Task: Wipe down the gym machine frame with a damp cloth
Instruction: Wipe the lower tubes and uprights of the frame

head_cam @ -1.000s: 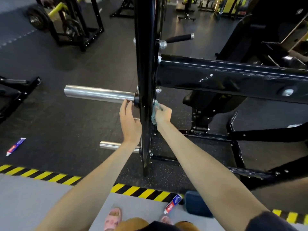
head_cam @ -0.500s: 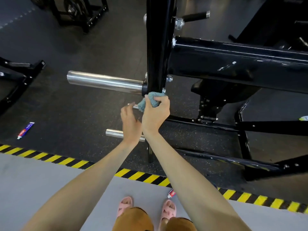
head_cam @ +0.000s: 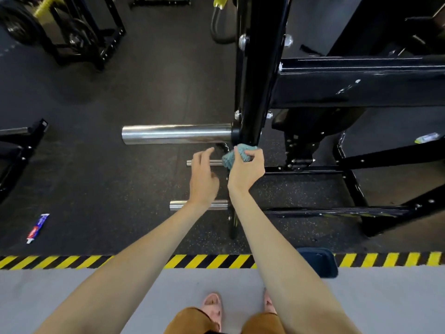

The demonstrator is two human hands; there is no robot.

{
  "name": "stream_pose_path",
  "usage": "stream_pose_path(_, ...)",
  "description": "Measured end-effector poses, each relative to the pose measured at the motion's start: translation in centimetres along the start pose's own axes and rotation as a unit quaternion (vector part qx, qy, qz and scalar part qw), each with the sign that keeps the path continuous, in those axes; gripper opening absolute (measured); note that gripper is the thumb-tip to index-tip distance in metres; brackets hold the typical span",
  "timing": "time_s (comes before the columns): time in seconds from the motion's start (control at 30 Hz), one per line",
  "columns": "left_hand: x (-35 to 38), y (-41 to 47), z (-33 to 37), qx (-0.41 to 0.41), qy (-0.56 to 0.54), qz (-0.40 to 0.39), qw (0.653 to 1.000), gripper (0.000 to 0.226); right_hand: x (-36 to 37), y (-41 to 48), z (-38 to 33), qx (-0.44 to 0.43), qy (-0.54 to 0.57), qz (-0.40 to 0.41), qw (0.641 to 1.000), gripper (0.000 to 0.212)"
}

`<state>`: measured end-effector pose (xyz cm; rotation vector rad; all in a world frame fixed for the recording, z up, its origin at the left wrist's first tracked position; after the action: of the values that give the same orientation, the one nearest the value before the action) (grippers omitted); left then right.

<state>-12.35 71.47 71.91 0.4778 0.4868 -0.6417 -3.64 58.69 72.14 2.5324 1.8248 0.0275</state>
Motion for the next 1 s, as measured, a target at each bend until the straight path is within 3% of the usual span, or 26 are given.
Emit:
stream_pose_path(0.13, 1.4, -0.1, -1.1, -0.011, -0.015, -0.064, 0.998, 0.062, -0.7, -0.6, 4.5, 0.164, -0.027, 0.018, 0.986, 0.023)
stream_pose_path(0.2, 1.7, 0.0, -1.3, -0.021, -0.023, -0.073, 0.997, 0.059, -1.4, 0.6, 3.3, 0.168, -0.006, 0.044, 0.985, 0.015)
stream_pose_path(0.27, 2.0, 0.4, -0.9, -0.04, -0.05, -0.062, 0.996, 0.051, -1.7, 2.0, 0.7, 0.105, 0.002, 0.04, 0.994, 0.024)
stream_pose_path(0.33, 2.8, 0.9, -0.6, -0.067, -0.087, -0.05, 0.993, 0.046, -1.5, 2.2, 0.9, 0.095, -0.012, 0.022, 0.995, 0.03)
stream_pose_path(0.5, 6.3, 1.1, -2.3, -0.218, -0.265, -0.054, 0.938, 0.042, -0.8, 2.4, 9.1, 0.257, -0.005, -0.079, 0.963, 0.034)
stream_pose_path(0.6, 8.4, 1.6, -3.2, -0.286, -0.333, -0.042, 0.898, 0.04, 1.0, 5.8, 6.4, 0.172, 0.066, -0.159, 0.97, 0.033)
stream_pose_path(0.67, 9.8, 1.6, -3.1, -0.292, -0.343, -0.039, 0.892, 0.039, 1.8, 6.6, 5.3, 0.128, 0.084, -0.189, 0.97, 0.035)
stream_pose_path(0.87, 12.5, 1.2, -3.5, -0.298, -0.339, -0.009, 0.892, 0.044, 1.5, 5.1, 12.3, 0.239, 0.011, -0.227, 0.944, 0.038)
stream_pose_path(1.0, 12.3, 1.6, -5.2, -0.253, -0.327, 0.048, 0.909, 0.046, 2.0, 6.5, 9.4, 0.155, 0.118, -0.27, 0.943, 0.036)
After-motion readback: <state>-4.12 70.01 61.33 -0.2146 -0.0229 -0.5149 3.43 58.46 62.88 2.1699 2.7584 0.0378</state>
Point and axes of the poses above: each hand's wrist, its own y-axis towards the middle knuckle, its own x-axis out of the palm, z = x × y, the point moved 9 cm from there along y, towards the middle knuckle, and after that the axes turned 7 degrees about z, right-handed, at the moved point
